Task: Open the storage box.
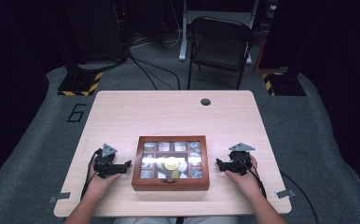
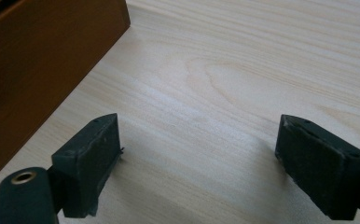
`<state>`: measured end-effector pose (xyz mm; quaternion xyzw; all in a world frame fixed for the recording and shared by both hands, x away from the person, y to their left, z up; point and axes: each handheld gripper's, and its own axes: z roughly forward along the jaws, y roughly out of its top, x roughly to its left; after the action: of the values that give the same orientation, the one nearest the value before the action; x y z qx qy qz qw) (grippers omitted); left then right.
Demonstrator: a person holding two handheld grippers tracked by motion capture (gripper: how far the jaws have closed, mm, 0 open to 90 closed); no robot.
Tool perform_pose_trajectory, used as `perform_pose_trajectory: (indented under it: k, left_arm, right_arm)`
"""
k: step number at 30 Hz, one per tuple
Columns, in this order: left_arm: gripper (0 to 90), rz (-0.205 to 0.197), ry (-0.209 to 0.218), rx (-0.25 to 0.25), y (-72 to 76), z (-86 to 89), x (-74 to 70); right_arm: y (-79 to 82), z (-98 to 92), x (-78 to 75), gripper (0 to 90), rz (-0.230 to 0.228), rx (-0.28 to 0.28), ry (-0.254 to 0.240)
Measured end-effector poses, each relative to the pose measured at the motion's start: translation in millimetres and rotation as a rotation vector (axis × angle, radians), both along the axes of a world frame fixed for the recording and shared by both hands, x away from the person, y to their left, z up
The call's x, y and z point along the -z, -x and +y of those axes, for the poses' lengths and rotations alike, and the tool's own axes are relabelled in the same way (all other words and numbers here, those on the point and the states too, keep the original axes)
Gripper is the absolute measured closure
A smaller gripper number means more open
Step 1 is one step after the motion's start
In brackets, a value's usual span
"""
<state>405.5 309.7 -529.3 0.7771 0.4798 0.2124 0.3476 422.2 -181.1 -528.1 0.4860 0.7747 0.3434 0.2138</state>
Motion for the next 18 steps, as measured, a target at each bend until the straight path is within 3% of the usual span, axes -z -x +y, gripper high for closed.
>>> perform_pose_trajectory:
  k: [3, 8, 11, 13, 14, 18]
  left_arm:
    - [16.3, 0.001, -0.001, -0.01, 0.8, 0.3, -0.3]
    - [19.5, 0.017, 0.006, -0.047, 2.3, 3.1, -2.9]
    - [20.2, 0.034, 0.025, -0.056, 4.1, 5.9, -6.2]
    - [24.3, 0.034, 0.039, -0.059, 5.8, 6.9, -8.3]
    - [25.8, 0.05, 0.069, -0.049, 8.4, 7.2, -11.4]
    - [26.7, 0.021, 0.059, -0.04, 14.4, 2.9, -18.9]
  right_arm:
    - [-0.4, 1.1, -1.0, 15.1, 0.008, 0.004, -0.001]
    - [-0.1, 2.3, -7.8, 35.0, 0.034, 0.004, 0.016]
    - [1.2, 2.3, -11.5, 37.4, 0.055, -0.001, 0.015]
    - [8.0, 3.5, -17.0, 39.9, 0.036, -0.017, 0.037]
    - [9.7, 3.8, -18.6, 39.9, 0.028, -0.024, 0.038]
    - [15.5, 3.1, -24.8, 38.1, 0.011, -0.033, 0.014]
